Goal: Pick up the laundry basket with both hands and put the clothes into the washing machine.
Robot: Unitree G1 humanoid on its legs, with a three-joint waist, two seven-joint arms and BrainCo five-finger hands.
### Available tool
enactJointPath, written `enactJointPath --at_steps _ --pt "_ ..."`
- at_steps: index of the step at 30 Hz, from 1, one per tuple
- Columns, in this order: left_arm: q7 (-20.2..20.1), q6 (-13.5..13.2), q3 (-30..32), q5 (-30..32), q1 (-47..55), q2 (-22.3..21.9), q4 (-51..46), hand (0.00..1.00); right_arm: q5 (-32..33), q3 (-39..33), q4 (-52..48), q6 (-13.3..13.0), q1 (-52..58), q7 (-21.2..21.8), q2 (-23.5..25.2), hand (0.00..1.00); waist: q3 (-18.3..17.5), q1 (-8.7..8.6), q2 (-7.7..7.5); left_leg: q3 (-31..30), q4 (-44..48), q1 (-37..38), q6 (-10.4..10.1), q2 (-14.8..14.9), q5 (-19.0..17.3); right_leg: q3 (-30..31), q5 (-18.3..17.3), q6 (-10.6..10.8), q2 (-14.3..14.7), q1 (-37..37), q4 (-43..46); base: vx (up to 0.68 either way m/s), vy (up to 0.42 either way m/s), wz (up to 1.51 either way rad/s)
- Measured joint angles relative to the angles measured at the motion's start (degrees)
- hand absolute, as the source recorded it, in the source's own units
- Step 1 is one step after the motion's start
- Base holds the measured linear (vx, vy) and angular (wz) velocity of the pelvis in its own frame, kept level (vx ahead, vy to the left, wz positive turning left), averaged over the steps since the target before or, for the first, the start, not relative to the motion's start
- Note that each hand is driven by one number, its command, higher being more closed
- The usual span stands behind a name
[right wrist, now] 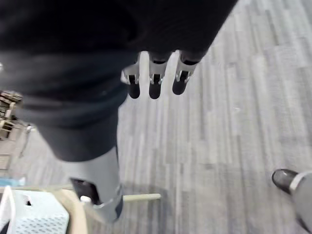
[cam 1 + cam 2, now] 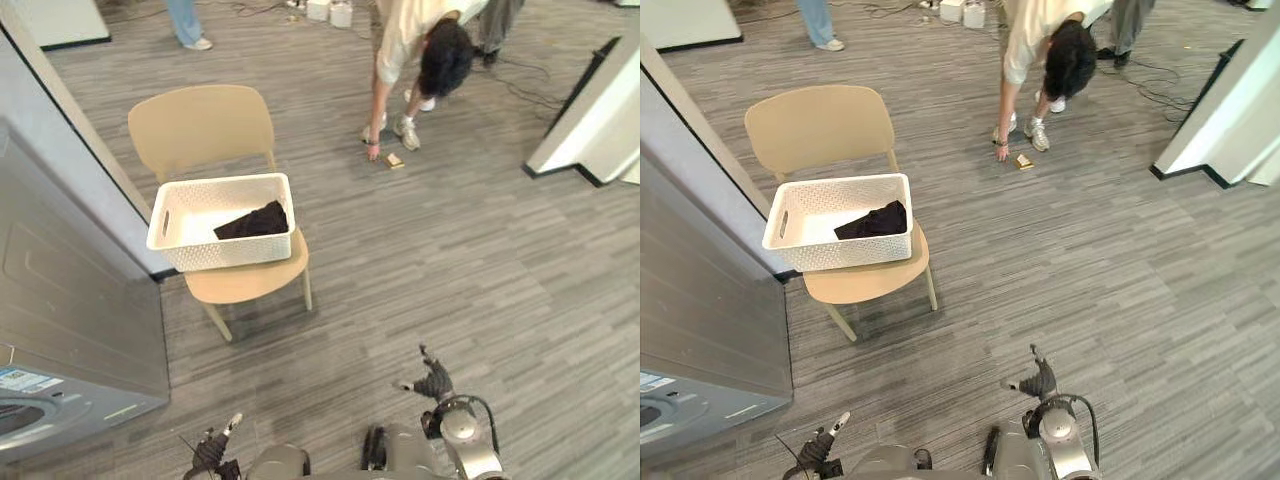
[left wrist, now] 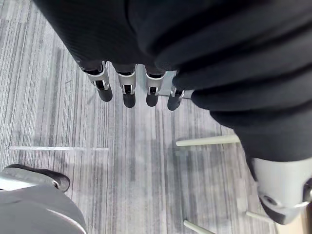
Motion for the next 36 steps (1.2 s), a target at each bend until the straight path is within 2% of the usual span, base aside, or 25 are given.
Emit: enactJointPath --at_steps 1,2,5,6,9,11,13,14,16,17,18,19,21,25,26,28,29,31,34,35,36 --pt "0.02 0.03 0.26 0.48 0.21 0.07 0.36 0.00 -0.02 -0.20 -2.20 -0.03 0.94 -0.08 0.07 0.00 -0.51 0.18 -0.83 -0.77 -0.65 0.59 -1.03 -0.07 -0.29 2.03 4.89 1.01 -0.52 0.47 -3.38 0.33 -0.347 0.74" --pt "0.03 0.11 0.82 1.59 0.60 0.46 0.84 0.00 -0.03 -0.09 -4.37 -0.15 1.71 -0.06 0.19 0.00 -0.99 0.40 -1.62 -1.99 -1.05 1.22 -2.47 0.11 -1.06 3.34 11.52 0.32 -0.47 0.45 -2.99 0.26 -0.340 0.50" --pt "0.05 0.19 2.92 1.82 1.50 -1.39 1.14 0.00 -0.12 -0.09 -8.30 -0.29 2.60 -0.05 -0.23 0.00 -2.11 0.32 1.24 -3.61 -1.74 0.85 -5.24 4.71 -0.55 -0.43 9.22 -2.40 2.68 0.73 -2.66 0.22 -0.318 0.36" --pt "0.01 0.20 3.40 1.76 1.37 -1.47 1.19 0.00 -0.11 -0.12 -9.71 -0.48 2.73 -0.03 -0.10 0.00 -2.13 0.07 1.38 -3.98 -1.62 0.34 -6.78 6.10 0.42 -2.15 8.65 -3.40 3.66 1.34 -2.87 0.25 -0.357 0.46" --pt "-0.03 0.17 4.65 1.71 1.14 -1.57 1.18 0.00 -0.09 -1.73 -11.09 -1.72 4.26 -0.04 -0.23 0.00 -2.08 0.09 1.13 -4.78 2.59 -0.88 -9.46 8.53 2.10 -6.93 7.36 -5.36 5.13 6.40 -5.23 0.14 -0.259 0.70" --pt "-0.02 0.17 4.75 1.71 0.71 -1.31 1.00 0.00 -0.07 -3.11 -12.21 -2.36 4.46 -0.25 -0.30 0.00 -1.86 0.14 0.66 -3.61 7.42 -3.40 -9.80 9.17 3.91 -9.25 6.94 -5.73 4.57 9.32 -7.41 0.04 -0.134 0.75" --pt "0.00 0.20 4.40 1.72 0.69 -1.25 0.87 0.00 -0.07 -4.59 -14.87 -2.65 4.60 -1.06 -0.64 0.00 -1.57 0.31 0.16 0.70 8.92 -5.39 -8.85 9.73 3.94 -10.77 7.04 -5.86 3.86 10.75 -8.94 0.01 -0.063 0.57" --pt "-0.01 0.26 4.05 1.74 0.76 -1.35 0.87 0.00 -0.07 -5.25 -16.44 -2.78 4.32 -1.59 -1.23 0.00 -1.63 0.36 0.51 2.61 7.37 -6.79 -8.82 9.53 3.94 -11.48 7.11 -5.74 3.58 10.98 -9.49 -0.01 0.027 0.40" --pt "0.02 0.29 3.69 1.74 1.10 -1.33 0.85 0.00 -0.06 -6.01 -17.26 -2.78 3.08 -2.33 -1.89 0.00 -1.46 0.47 0.97 3.02 3.20 -8.22 -8.77 8.87 4.02 -11.94 7.24 -5.52 3.50 11.32 -10.08 -0.01 0.084 0.18" --pt "0.03 0.31 3.32 1.74 1.18 -1.33 0.86 0.00 -0.05 -6.63 -17.30 -2.78 2.44 -2.41 -1.98 0.00 -1.49 0.53 1.28 2.56 0.08 -8.76 -7.97 8.41 5.30 -11.96 7.14 -4.99 3.45 11.59 -9.94 0.00 0.138 -0.04" --pt "0.03 0.33 2.93 1.73 1.28 -1.21 0.87 0.00 -0.02 -6.71 -17.30 -2.76 2.37 -2.44 -1.96 0.00 -1.64 0.84 1.36 2.77 0.08 -8.43 -7.20 8.12 6.24 -11.66 6.89 -4.18 3.25 11.73 -9.85 0.06 0.205 0.01" --pt "0.09 0.28 1.97 1.75 1.05 -0.40 0.85 0.00 0.02 -6.61 -17.47 -2.80 2.47 -2.44 -1.99 0.00 -1.77 1.81 0.63 3.36 -1.94 -7.92 -6.73 6.55 6.60 -11.28 8.05 -2.37 2.20 12.29 -11.43 0.07 0.150 0.03" --pt "0.07 0.24 1.79 1.77 0.86 0.08 0.81 0.00 0.07 -6.61 -17.49 -2.79 1.66 -2.45 -2.21 0.00 -1.80 1.92 0.00 3.88 -2.48 -7.81 -5.99 5.81 7.12 -11.03 8.92 -1.75 1.73 12.75 -13.07 0.08 0.125 0.05" --pt "0.06 0.29 1.88 1.77 0.96 0.36 0.72 0.00 0.77 -6.55 -17.49 -2.84 -3.42 -2.70 -2.54 0.00 -1.37 2.15 0.28 4.40 -1.02 -6.51 -5.46 4.46 6.83 -10.55 10.54 -1.47 1.21 16.08 -16.98 0.10 0.091 0.07" --pt "0.07 0.32 2.21 1.76 0.97 0.26 0.73 0.00 1.95 -6.50 -17.49 -3.01 -5.37 -3.89 -2.61 0.00 -0.54 2.74 1.67 4.41 0.95 -6.45 -5.09 4.78 5.86 -10.47 10.54 -1.47 1.16 17.40 -17.77 0.04 0.061 0.00" --pt "0.12 0.34 2.52 1.76 1.12 0.19 0.75 0.00 2.51 -6.35 -17.48 -3.11 -6.59 -4.76 -3.15 0.00 -0.10 3.78 2.80 4.59 3.65 -7.13 -5.29 5.60 4.19 -9.54 10.73 -1.73 1.81 18.23 -18.74 0.01 0.027 -0.18" --pt "0.17 0.42 3.15 1.77 1.47 0.19 0.80 0.00 2.98 -6.26 -17.50 -3.18 -6.95 -4.83 -3.41 0.00 0.08 4.74 2.77 4.62 6.28 -8.34 -5.32 6.09 3.25 -8.92 10.73 -1.62 2.08 18.60 -19.32 0.00 0.022 -0.31" --pt "0.15 0.47 4.36 1.78 2.47 -0.06 0.80 0.00 4.07 -6.29 -17.51 -3.19 -7.59 -4.86 -3.66 0.00 -0.01 5.04 2.83 4.52 9.93 -9.88 -5.14 6.47 1.54 -8.41 9.99 -0.57 2.15 18.72 -19.28 0.03 0.052 -0.20" --pt "0.09 0.89 4.40 2.46 3.18 -0.61 1.30 0.00 4.29 -7.71 -17.69 -3.20 -7.76 -5.00 -4.05 0.00 -0.52 4.78 3.26 4.71 12.02 -10.87 -3.74 6.02 -2.67 -7.83 5.09 1.59 0.58 14.18 -10.28 0.07 0.183 -0.06" --pt "0.07 0.94 4.35 3.21 3.22 -0.44 1.37 0.00 4.26 -8.00 -17.64 -3.17 -7.74 -4.98 -3.83 0.00 -0.95 4.72 2.84 4.95 10.97 -10.41 -2.36 4.95 -4.68 -7.57 2.72 1.81 -0.93 11.53 -4.74 0.19 0.253 0.11" --pt "0.08 1.11 4.15 3.97 3.14 0.28 1.61 0.00 4.20 -7.58 -17.65 -2.87 -7.60 -4.85 -3.34 0.00 -0.99 4.55 0.06 5.75 10.69 -9.24 -1.86 2.51 -4.76 -7.15 -0.76 0.84 -4.40 7.05 6.14 0.23 0.239 0.14"
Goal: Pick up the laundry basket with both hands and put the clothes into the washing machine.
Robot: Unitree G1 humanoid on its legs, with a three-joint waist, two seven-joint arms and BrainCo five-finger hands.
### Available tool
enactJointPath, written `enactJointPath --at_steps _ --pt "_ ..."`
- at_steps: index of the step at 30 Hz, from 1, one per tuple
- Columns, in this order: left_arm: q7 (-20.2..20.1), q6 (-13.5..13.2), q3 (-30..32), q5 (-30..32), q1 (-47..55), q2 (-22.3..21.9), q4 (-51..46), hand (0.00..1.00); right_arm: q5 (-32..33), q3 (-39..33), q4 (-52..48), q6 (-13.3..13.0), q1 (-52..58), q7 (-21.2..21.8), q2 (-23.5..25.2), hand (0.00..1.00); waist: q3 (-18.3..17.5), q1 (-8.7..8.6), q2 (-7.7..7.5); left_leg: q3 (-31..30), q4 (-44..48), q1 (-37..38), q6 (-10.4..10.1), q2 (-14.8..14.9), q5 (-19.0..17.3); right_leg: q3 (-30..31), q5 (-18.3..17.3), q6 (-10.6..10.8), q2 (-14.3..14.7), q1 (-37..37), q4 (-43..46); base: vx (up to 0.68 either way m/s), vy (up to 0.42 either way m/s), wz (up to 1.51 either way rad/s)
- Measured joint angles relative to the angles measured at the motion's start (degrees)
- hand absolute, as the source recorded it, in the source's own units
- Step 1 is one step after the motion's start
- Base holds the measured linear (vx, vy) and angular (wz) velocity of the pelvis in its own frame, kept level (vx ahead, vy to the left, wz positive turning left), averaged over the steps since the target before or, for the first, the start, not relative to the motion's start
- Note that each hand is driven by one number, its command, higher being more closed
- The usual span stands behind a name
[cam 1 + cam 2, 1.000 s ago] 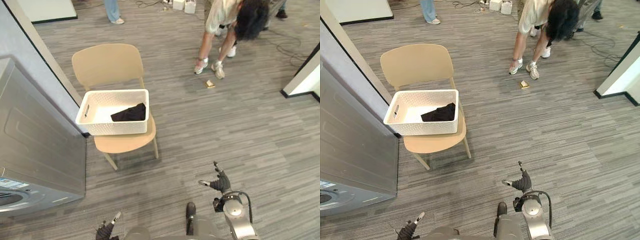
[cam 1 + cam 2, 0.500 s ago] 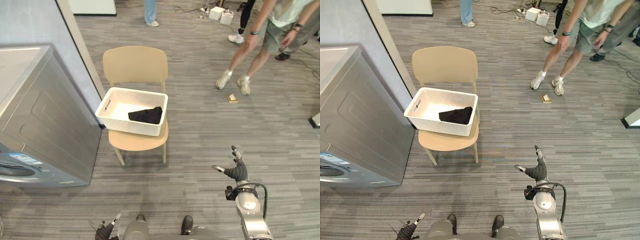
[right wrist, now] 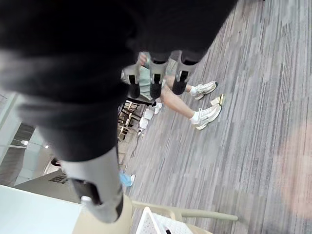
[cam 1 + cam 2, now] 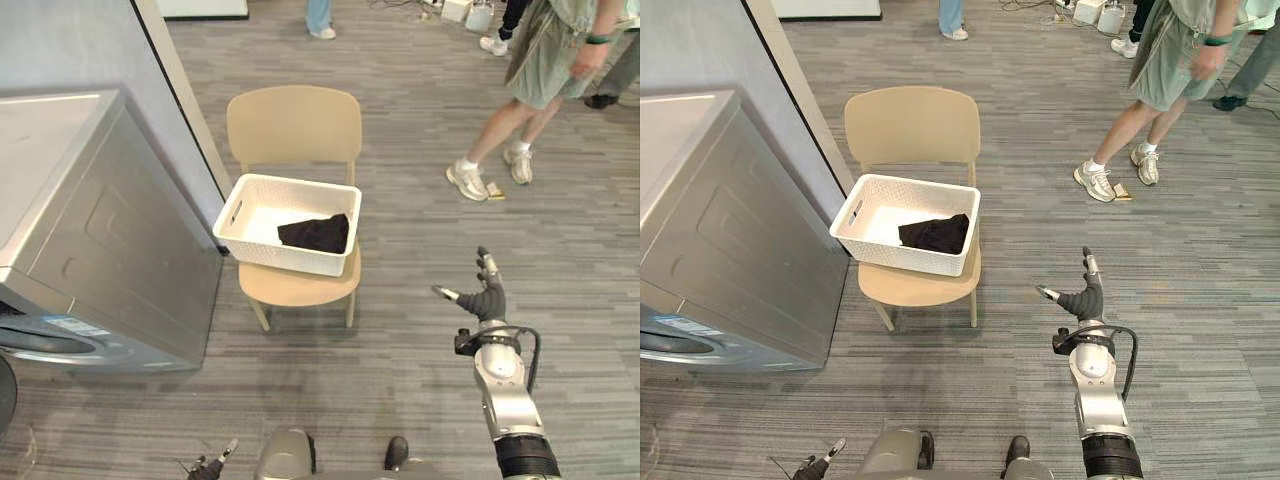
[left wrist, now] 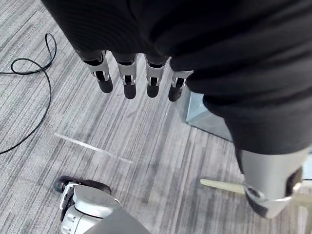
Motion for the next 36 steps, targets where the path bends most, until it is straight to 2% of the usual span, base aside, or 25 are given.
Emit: enactJointPath --at_steps 3,4,5,6,7,8,10,11,12,13,14,15,17,18,19,21,22,25,27,28,30,31,32,33,36 --pt "0.01 0.25 -1.42 -0.05 -0.01 0.24 0.02 0.00 -0.26 1.45 -0.04 0.34 -0.10 0.12 0.66 0.00 -0.03 -0.25 -1.03 0.12 0.06 3.56 0.37 -2.17 -0.17 0.17 0.78 -2.07 -3.54 -2.06 11.52 0.22 0.144 0.25" --pt "0.00 0.23 -2.25 -0.05 0.28 0.20 -0.82 0.00 -0.27 2.23 -0.04 0.34 -0.63 0.12 0.95 0.00 -0.04 -0.27 -0.99 0.04 -0.94 6.06 0.77 -2.67 -0.35 0.16 2.68 -4.19 -4.42 -2.38 15.56 0.19 0.112 0.16" --pt "0.02 0.23 -2.27 -0.05 0.33 0.19 -1.28 0.00 -0.39 3.12 -0.09 0.33 -1.05 0.23 0.89 0.00 0.00 -0.45 -0.91 -0.30 -2.36 8.04 1.50 -2.96 -0.37 0.32 4.90 -5.13 -5.02 -3.72 19.65 0.34 0.164 0.23" --pt "0.02 0.25 -2.66 -0.04 0.34 0.29 -2.35 0.00 -0.48 4.06 -0.40 0.27 -1.12 0.29 0.98 0.00 0.01 -1.32 -0.49 -1.51 -4.01 9.57 2.62 -3.00 -0.67 0.68 3.67 -4.07 -4.48 -5.76 23.59 0.25 0.084 0.32" --pt "0.02 0.24 -2.80 -0.04 -0.10 0.73 -2.93 0.00 -0.58 4.27 -0.99 0.25 -1.11 0.42 0.98 0.00 -0.06 -1.69 -1.17 -2.20 -4.68 10.05 2.67 -3.02 -0.70 0.36 0.61 -3.33 -3.17 -6.91 24.35 0.30 0.046 0.41" --pt "0.01 0.24 -3.34 -0.04 -0.85 1.30 -3.09 0.00 -0.83 4.23 -2.06 0.25 -1.10 0.65 0.90 0.00 -0.08 -2.24 -1.48 -3.10 -5.21 10.69 2.66 -2.73 -0.71 -1.01 -2.63 -3.78 -0.64 -7.93 22.89 0.26 -0.018 0.30" --pt "-0.04 0.21 -4.16 -0.03 -1.53 1.23 -3.14 0.00 -1.34 4.23 -4.28 0.17 -1.22 1.33 0.61 0.00 0.05 -2.90 -1.25 -3.27 -5.79 12.48 2.35 -1.97 -0.82 -2.78 -4.70 -5.59 4.51 -10.16 17.00 0.30 -0.039 0.05" --pt "-0.08 0.21 -4.46 -0.02 -2.03 1.11 -3.11 0.00 -1.56 4.23 -4.83 0.09 -1.21 1.35 0.25 0.00 0.08 -2.97 -1.13 -3.26 -5.76 12.98 1.94 -1.82 -1.05 -3.12 -4.48 -5.87 5.97 -10.98 14.68 0.31 -0.060 -0.04" --pt "-0.09 0.17 -4.66 0.07 -2.48 0.79 -3.07 0.00 -1.92 4.05 -5.22 -0.08 -1.16 1.35 -0.48 0.00 0.09 -3.00 -1.12 -3.17 -5.56 14.01 0.76 -1.55 -1.71 -3.11 -2.01 -6.84 9.12 -11.21 5.89 0.27 -0.058 0.04" --pt "-0.12 0.14 -4.74 0.12 -2.63 0.83 -3.08 0.00 -1.95 3.94 -5.44 -0.08 -0.91 1.35 -0.63 0.00 -0.09 -3.01 -1.42 -3.11 -5.22 14.48 0.04 -1.64 -2.17 -2.59 1.60 -7.20 10.43 -10.34 -0.49 0.38 -0.071 0.24" --pt "-0.18 0.28 -4.90 0.24 -3.51 0.50 -2.41 0.00 -2.04 3.59 -6.47 -0.26 0.02 1.29 -1.61 0.00 -0.12 -2.98 -0.93 -4.09 -2.81 14.72 -1.78 -1.68 -3.47 -2.37 11.20 -11.93 11.61 -7.89 -4.78 0.37 -0.053 0.25" --pt "-0.29 -0.02 -4.70 0.52 -3.76 -0.24 -2.68 0.00 -2.09 3.63 -7.06 -0.21 -0.24 1.26 -1.97 0.00 0.08 -3.18 -0.45 -4.61 -0.74 12.23 -2.00 -0.30 -3.84 -1.75 12.16 -12.52 12.01 -6.40 -7.11 0.33 -0.057 0.24" --pt "-0.24 -0.19 -4.73 1.17 -3.78 -0.13 -2.79 0.00 -2.43 3.75 -7.78 -0.23 -0.14 1.34 -2.01 0.00 0.11 -3.05 -0.26 -5.10 -3.62 11.49 -2.34 0.55 -3.65 -1.88 12.16 -12.49 11.81 -4.88 -8.52 0.16 -0.055 0.11" --pt "-0.20 -0.14 -4.78 1.56 -3.78 -0.16 -2.54 0.00 -2.58 3.77 -8.50 -0.25 0.38 1.36 -1.98 0.00 0.04 -3.19 -0.01 -5.14 -6.66 10.12 -3.44 1.92 -1.10 -2.45 11.88 -12.03 11.62 -3.91 -8.83 0.10 -0.041 0.24" --pt "-0.21 -0.15 -4.80 1.77 -3.80 -0.18 -2.55 0.00 -2.63 3.76 -9.20 -0.34 0.84 1.39 -2.09 0.00 0.02 -3.33 0.20 -5.07 -7.22 9.18 -3.07 2.73 1.03 -2.83 11.39 -11.27 11.65 -3.42 -8.89 0.11 -0.014 0.31" --pt "-0.14 0.14 -4.81 2.22 -3.22 0.06 -2.43 0.00 -3.14 5.46 -10.87 -0.90 3.30 1.77 -2.12 0.00 -0.98 -2.99 -0.03 -6.19 -7.20 9.36 -3.10 2.04 1.33 -2.72 10.18 -9.45 11.38 -1.68 -10.89 0.09 0.020 0.37" --pt "-0.16 0.11 -4.81 2.22 -3.23 0.07 -2.37 0.00 -3.14 6.03 -11.32 -1.07 3.84 2.26 -2.12 0.00 -1.00 -2.97 -0.01 -6.36 -7.05 9.29 -3.10 2.04 1.33 -2.83 10.28 -9.30 11.40 -1.27 -11.46 0.05 0.025 0.31" --pt "-0.10 0.16 -4.51 2.20 -3.17 0.32 -0.54 0.00 -3.10 10.62 -11.44 -1.80 4.64 4.05 -2.04 0.00 -1.00 -2.64 0.14 -6.27 -1.27 6.72 -3.24 2.92 1.36 -2.92 10.45 -8.48 12.32 0.84 -14.81 0.01 0.012 0.19" --pt "0.04 0.23 -4.13 2.12 -2.96 0.21 -0.34 0.00 -3.06 11.90 -11.44 -1.89 4.49 4.95 -2.06 0.00 -0.94 -2.53 0.10 -5.93 7.85 2.65 -4.95 3.55 2.44 -2.93 10.89 -9.72 12.32 2.44 -16.73 0.01 0.032 0.11" --pt "0.02 0.17 -4.19 2.11 -2.70 0.34 -0.36 0.00 -3.09 12.48 -11.34 -1.93 4.37 4.92 -2.18 0.00 -0.94 -2.37 -0.01 -5.31 10.32 1.06 -3.59 5.00 1.28 -2.80 10.92 -9.77 12.25 3.64 -17.73 0.00 0.051 -0.06" --pt "0.06 0.15 -4.15 2.11 -1.95 0.28 -0.34 0.00 -3.38 12.74 -11.28 -1.94 3.39 4.87 -2.26 0.00 -1.00 -2.25 -0.21 -5.13 6.21 -0.13 -2.97 7.62 0.80 -1.91 10.68 -9.45 12.19 3.47 -17.69 0.01 0.067 -0.24" --pt "0.09 0.17 -4.17 2.11 -1.67 0.23 -0.32 0.00 -3.95 12.74 -11.23 -2.00 2.92 4.82 -2.91 0.00 -1.10 -2.35 -0.03 -6.24 0.57 -0.56 -3.80 8.40 2.41 -1.54 10.99 -8.95 12.18 3.03 -17.84 0.02 0.130 -0.28" --pt "0.11 0.15 -4.22 2.12 -1.40 0.04 -0.32 0.00 -4.40 12.83 -11.18 -1.99 2.79 4.84 -3.83 0.00 -1.45 -2.38 0.56 -6.91 -3.85 -0.65 -5.53 9.04 6.42 -1.23 11.36 -8.06 12.48 2.61 -18.12 0.04 0.216 -0.38" --pt "0.22 0.12 -4.15 2.13 -0.89 0.45 -0.34 0.00 -4.93 13.22 -10.49 -1.80 2.76 4.86 -4.16 0.00 -1.69 -2.35 -0.34 -6.16 -5.21 -0.49 -6.73 7.92 7.51 0.27 12.10 -7.00 11.81 2.43 -18.99 0.06 0.209 -0.25" --pt "1.15 0.13 -4.19 2.18 -2.18 1.32 -0.41 0.00 -7.98 14.13 -10.46 -1.79 -0.26 4.91 -6.82 0.00 -0.90 -2.66 -1.67 -6.03 -5.82 -2.30 -5.60 5.32 8.34 1.01 14.67 -5.45 9.14 0.41 -19.55 0.04 0.191 -0.05"
